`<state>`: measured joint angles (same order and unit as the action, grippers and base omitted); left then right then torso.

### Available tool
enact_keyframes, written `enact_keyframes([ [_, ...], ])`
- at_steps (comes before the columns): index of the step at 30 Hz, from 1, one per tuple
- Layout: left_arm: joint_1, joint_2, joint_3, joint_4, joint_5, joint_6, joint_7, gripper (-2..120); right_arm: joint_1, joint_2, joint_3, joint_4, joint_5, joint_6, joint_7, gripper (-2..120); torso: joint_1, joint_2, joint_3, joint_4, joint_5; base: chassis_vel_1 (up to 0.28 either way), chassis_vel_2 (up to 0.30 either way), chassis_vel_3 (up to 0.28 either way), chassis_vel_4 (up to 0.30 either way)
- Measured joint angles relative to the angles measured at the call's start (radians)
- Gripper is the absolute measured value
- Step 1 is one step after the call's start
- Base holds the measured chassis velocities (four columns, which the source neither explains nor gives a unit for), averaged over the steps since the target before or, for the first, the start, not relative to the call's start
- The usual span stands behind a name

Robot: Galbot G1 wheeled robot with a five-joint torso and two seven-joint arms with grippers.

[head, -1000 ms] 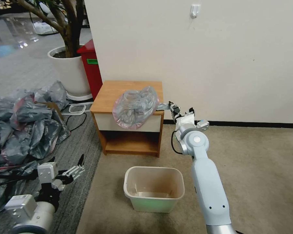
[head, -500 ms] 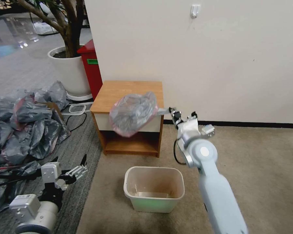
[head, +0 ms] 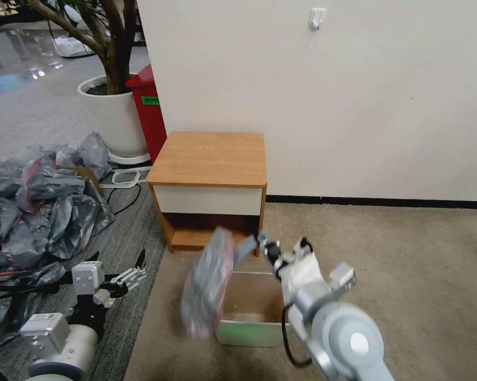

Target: Pick up the garbage bag from the table and place it over the trash can.

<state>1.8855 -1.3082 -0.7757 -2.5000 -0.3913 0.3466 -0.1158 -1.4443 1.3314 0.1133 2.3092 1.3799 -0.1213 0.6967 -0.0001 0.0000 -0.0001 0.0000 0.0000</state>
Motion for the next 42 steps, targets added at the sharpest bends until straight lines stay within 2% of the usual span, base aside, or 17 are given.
enact_keyframes([
  [6,-0.012,0.002,0.01,0.0,0.0,0.0,0.001,100,-0.065,-0.014,0.011,-0.001,-0.079,0.009,-0.005,0,0.0,0.0,0.0,0.0,0.0001,0.0,0.0,0.0,0.0],
  [13,-0.013,0.008,0.007,0.0,0.0,0.0,0.001,100,-0.089,-0.015,0.035,0.005,-0.082,-0.025,0.002,0,0.0,0.0,0.0,0.0,0.0,0.0,0.0,0.0,0.0],
  [15,-0.014,0.01,0.007,0.0,0.0,0.0,0.001,100,-0.098,-0.019,0.038,0.009,-0.09,-0.027,0.004,12,0.0,0.0,0.0,0.0001,0.0,0.0,0.0,0.0,0.0],
  [16,-0.014,0.01,0.007,0.0,0.0,0.0,0.001,100,-0.098,-0.019,0.038,0.009,-0.09,-0.027,0.004,12,0.0,0.0,0.0,0.0001,0.0,0.0,0.0,0.0,0.0],
  [19,-0.015,0.012,0.006,0.0,-0.001,-0.001,0.002,100,-0.106,-0.019,0.044,0.017,-0.095,-0.027,0.005,22,0.0,0.0,0.0,0.0,0.0,0.0,0.0,0.0,0.0],
  [20,-0.017,0.013,0.007,0.0,-0.001,-0.001,0.004,100,-0.112,-0.018,0.05,0.023,-0.1,-0.027,0.006,30,0.0,0.0,0.0,0.0,0.0,0.0,0.0,0.0,0.0],
  [21,-0.017,0.013,0.007,0.0,-0.001,-0.001,0.004,100,-0.112,-0.018,0.05,0.023,-0.1,-0.027,0.006,30,0.0,0.0,0.0,0.0,0.0,0.0,0.0,0.0,0.0],
  [24,-0.019,0.015,0.011,0.0,-0.002,0.0,0.007,100,-0.126,-0.016,0.059,0.031,-0.12,-0.025,0.01,43,0.0,0.0,0.0,0.0,0.0,0.0,0.0,0.0,0.0],
  [25,-0.019,0.015,0.011,0.0,-0.002,0.0,0.007,100,-0.126,-0.016,0.059,0.031,-0.12,-0.025,0.01,43,0.0,0.0,0.0,0.0,0.0,0.0,0.0,0.0,0.0],
  [33,-0.02,0.02,0.023,0.0,-0.005,0.002,0.01,100,-0.156,-0.01,0.095,0.079,-0.14,-0.022,0.013,77,0.0,0.0,0.0,0.0,0.0001,0.0,0.0,0.0,0.0],
  [36,-0.017,0.023,0.028,0.0,-0.005,0.009,0.012,100,-0.161,-0.011,0.104,0.096,-0.142,-0.022,0.013,84,0.0,0.0,0.0,0.0,0.0,0.0,0.0,0.0,0.0],
  [38,-0.015,0.025,0.03,0.0,-0.004,0.012,0.012,100,-0.173,-0.013,0.119,0.125,-0.145,-0.022,0.013,95,0.0,0.0,0.0,0.0,0.0,0.0,0.0,0.0,0.0],
  [42,-0.016,0.03,0.037,0.0,-0.004,0.018,0.013,100,-0.192,-0.02,0.139,0.156,-0.151,-0.024,0.013,100,0.0,0.0,0.0,0.0002,0.0001,0.0,0.0,0.0,0.0],
])
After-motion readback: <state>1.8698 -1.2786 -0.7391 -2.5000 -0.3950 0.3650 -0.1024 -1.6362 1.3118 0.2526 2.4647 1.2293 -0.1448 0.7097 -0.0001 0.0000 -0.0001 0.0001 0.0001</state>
